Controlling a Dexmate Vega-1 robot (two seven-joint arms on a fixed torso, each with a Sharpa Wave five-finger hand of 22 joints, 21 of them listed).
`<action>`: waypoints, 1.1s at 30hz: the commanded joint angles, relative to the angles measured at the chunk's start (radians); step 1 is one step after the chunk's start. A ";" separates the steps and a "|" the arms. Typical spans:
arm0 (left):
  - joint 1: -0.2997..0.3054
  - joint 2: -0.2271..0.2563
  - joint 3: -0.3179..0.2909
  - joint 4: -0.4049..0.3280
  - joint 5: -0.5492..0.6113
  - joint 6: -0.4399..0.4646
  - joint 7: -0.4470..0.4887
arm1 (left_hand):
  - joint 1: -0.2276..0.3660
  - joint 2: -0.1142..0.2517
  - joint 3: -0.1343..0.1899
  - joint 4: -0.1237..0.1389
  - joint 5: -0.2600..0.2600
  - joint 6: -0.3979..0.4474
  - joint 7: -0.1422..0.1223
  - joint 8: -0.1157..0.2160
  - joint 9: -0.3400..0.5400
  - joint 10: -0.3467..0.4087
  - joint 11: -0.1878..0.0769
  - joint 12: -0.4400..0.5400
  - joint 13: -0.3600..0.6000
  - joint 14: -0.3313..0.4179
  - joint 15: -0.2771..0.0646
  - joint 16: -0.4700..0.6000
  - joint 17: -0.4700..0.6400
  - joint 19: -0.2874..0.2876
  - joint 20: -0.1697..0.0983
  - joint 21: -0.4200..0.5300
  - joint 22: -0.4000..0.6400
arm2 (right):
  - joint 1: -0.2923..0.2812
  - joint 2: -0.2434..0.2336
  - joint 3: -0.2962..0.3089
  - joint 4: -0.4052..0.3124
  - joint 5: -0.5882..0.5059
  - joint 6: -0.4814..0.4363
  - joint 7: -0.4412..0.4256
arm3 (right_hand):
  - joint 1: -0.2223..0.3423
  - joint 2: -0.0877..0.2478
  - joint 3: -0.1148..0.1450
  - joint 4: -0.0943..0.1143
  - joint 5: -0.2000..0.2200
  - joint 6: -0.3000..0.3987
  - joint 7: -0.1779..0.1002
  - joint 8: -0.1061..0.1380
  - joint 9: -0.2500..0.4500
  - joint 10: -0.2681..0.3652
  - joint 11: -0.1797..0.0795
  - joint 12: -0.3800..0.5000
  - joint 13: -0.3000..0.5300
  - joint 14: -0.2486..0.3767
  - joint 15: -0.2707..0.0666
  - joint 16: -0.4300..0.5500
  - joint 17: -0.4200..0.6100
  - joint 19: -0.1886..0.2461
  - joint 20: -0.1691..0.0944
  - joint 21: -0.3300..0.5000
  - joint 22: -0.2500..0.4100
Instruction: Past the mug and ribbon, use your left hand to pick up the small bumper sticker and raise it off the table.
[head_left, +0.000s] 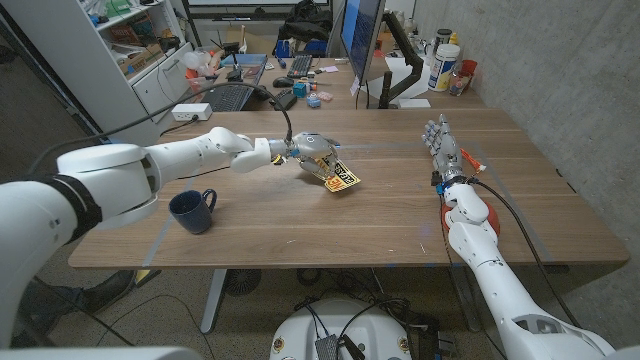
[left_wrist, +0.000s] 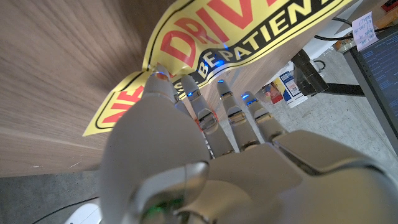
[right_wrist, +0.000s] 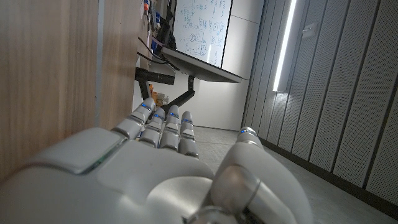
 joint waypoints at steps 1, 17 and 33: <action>0.036 0.049 -0.078 -0.094 0.018 0.016 -0.038 | 0.012 0.004 -0.006 0.000 -0.003 0.011 0.001 0.007 0.004 0.011 -0.003 -0.001 0.002 0.008 -0.148 -0.004 0.002 0.008 -0.004 0.003 0.000 | 0.002 0.000 -0.005 -0.005 -0.002 0.003 0.002 | -0.004 -0.004 -0.006 -0.001 0.004 0.004 -0.006 0.005 0.005 0.010 -0.002 -0.001 0.001 0.010 -0.003 0.004 0.003 0.001 0.008 0.005 0.004; 0.090 0.125 -0.184 -0.233 0.023 0.041 -0.114 | 0.020 0.009 -0.006 0.000 -0.011 0.014 0.002 0.011 0.006 0.012 -0.003 -0.005 0.002 0.005 -0.149 -0.010 0.002 0.007 -0.002 0.000 0.001 | 0.004 -0.003 -0.011 -0.014 -0.002 0.004 0.001 | -0.004 -0.003 -0.007 -0.001 0.004 0.004 -0.006 0.005 0.005 0.011 -0.002 -0.001 0.001 0.011 -0.001 0.004 0.003 0.001 0.008 0.005 0.004; 0.135 0.173 -0.283 -0.326 0.025 0.017 -0.151 | 0.023 0.012 -0.008 0.002 -0.018 0.014 0.002 0.013 0.006 0.013 -0.003 -0.007 0.002 0.003 -0.148 -0.012 0.002 0.005 -0.003 -0.002 0.001 | 0.005 -0.001 -0.017 -0.013 -0.002 0.009 0.001 | -0.005 -0.002 -0.007 -0.002 0.005 0.004 -0.006 0.005 0.005 0.011 -0.001 -0.001 0.001 0.011 -0.003 0.004 0.003 0.000 0.008 0.005 0.004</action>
